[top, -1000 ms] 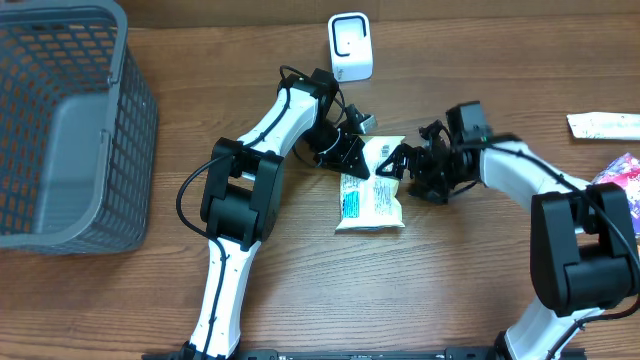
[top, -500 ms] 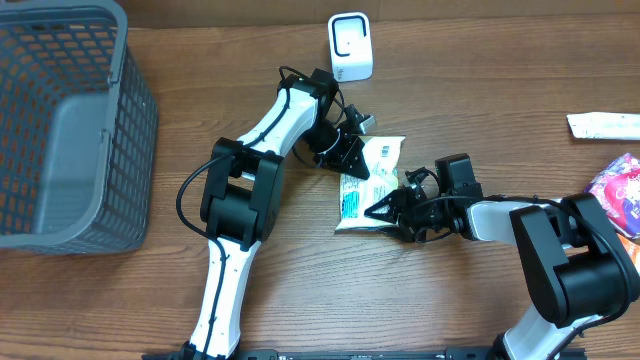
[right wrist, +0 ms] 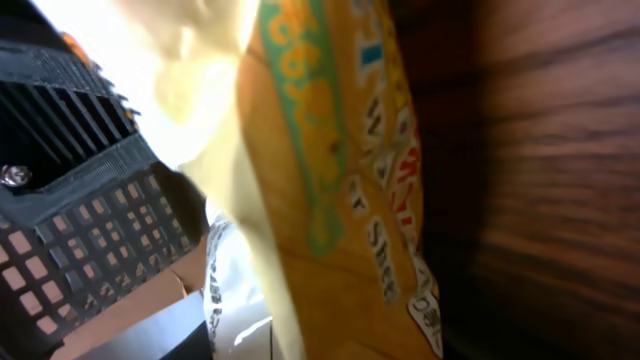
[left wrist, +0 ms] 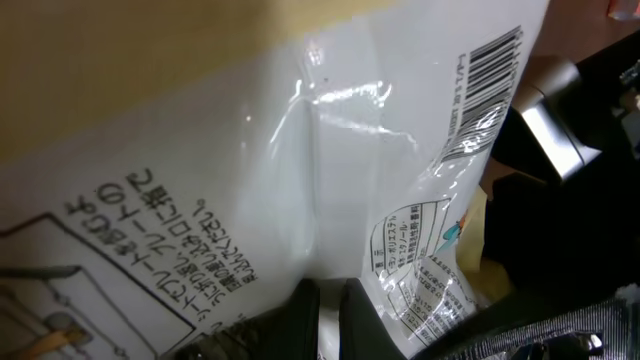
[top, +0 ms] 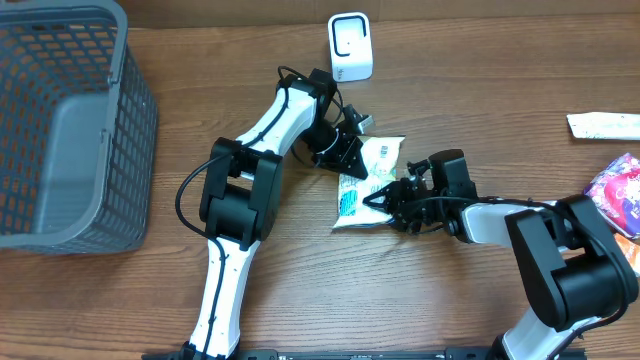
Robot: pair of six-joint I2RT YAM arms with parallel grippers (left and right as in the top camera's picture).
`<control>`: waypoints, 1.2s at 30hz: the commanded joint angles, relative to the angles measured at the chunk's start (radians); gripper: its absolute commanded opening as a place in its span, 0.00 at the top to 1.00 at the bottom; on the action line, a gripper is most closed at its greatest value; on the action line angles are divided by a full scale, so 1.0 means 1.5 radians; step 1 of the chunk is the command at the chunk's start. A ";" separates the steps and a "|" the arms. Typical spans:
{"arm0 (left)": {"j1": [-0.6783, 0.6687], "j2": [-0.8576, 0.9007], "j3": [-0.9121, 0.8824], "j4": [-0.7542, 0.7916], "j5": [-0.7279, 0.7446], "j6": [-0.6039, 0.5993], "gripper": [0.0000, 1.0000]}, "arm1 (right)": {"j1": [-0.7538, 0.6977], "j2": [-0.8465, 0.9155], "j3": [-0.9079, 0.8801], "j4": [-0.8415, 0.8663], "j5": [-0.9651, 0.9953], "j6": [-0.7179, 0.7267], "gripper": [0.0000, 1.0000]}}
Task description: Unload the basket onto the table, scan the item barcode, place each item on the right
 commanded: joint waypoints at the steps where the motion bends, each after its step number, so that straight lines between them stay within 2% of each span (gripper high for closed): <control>1: 0.002 0.033 -0.028 -0.007 -0.104 -0.009 0.96 | 0.001 0.010 -0.001 0.016 0.141 0.007 0.51; 2: 0.002 0.033 -0.028 -0.007 -0.104 -0.009 0.96 | 0.001 0.010 -0.001 0.023 0.149 0.008 0.42; 5: 0.002 0.033 -0.028 -0.008 -0.104 -0.009 0.96 | 0.001 0.010 -0.001 0.045 0.165 0.008 0.38; 6: 0.002 0.033 -0.028 -0.009 -0.104 -0.009 0.96 | 0.001 0.010 -0.001 0.051 0.169 0.008 0.42; 10: 0.002 0.033 -0.028 -0.011 -0.104 -0.009 0.96 | 0.001 0.010 -0.001 0.052 0.175 0.008 0.76; 13: 0.002 0.033 -0.028 -0.012 -0.104 -0.009 0.96 | 0.001 0.010 -0.001 0.052 0.183 0.007 0.89; 14: 0.002 0.033 -0.028 -0.013 -0.104 -0.009 0.96 | 0.001 0.010 -0.001 0.052 0.190 0.007 0.96; 18: 0.002 0.033 -0.028 -0.017 -0.105 -0.009 0.96 | 0.001 0.010 -0.001 0.072 0.187 -0.014 0.96; 21: 0.003 0.033 -0.028 -0.013 -0.120 -0.009 0.96 | 0.001 0.006 -0.001 0.134 0.130 -0.125 0.96; 28: 0.014 0.028 0.005 -0.032 -0.182 -0.009 0.94 | -0.017 -0.057 -0.001 0.140 0.024 -0.239 0.96; 29: 0.018 0.023 0.013 -0.035 -0.193 -0.009 0.88 | -0.025 -0.071 -0.001 0.139 0.002 -0.249 0.96; 31: 0.025 0.015 0.040 -0.051 -0.211 -0.009 0.70 | -0.041 -0.096 -0.001 0.139 -0.034 -0.262 0.96; 33: 0.035 0.007 0.078 -0.070 -0.227 -0.009 0.41 | -0.061 -0.116 -0.001 0.140 -0.068 -0.263 0.96; 34: 0.041 0.004 0.098 -0.079 -0.236 -0.009 0.18 | -0.073 -0.124 -0.001 0.143 -0.092 -0.264 0.96; 35: 0.047 0.000 0.120 -0.089 -0.245 -0.009 0.00 | -0.086 -0.129 -0.001 0.145 -0.118 -0.266 0.96; 36: 0.052 -0.003 0.145 -0.102 -0.254 -0.009 0.00 | -0.098 -0.129 -0.001 0.151 -0.150 -0.266 0.96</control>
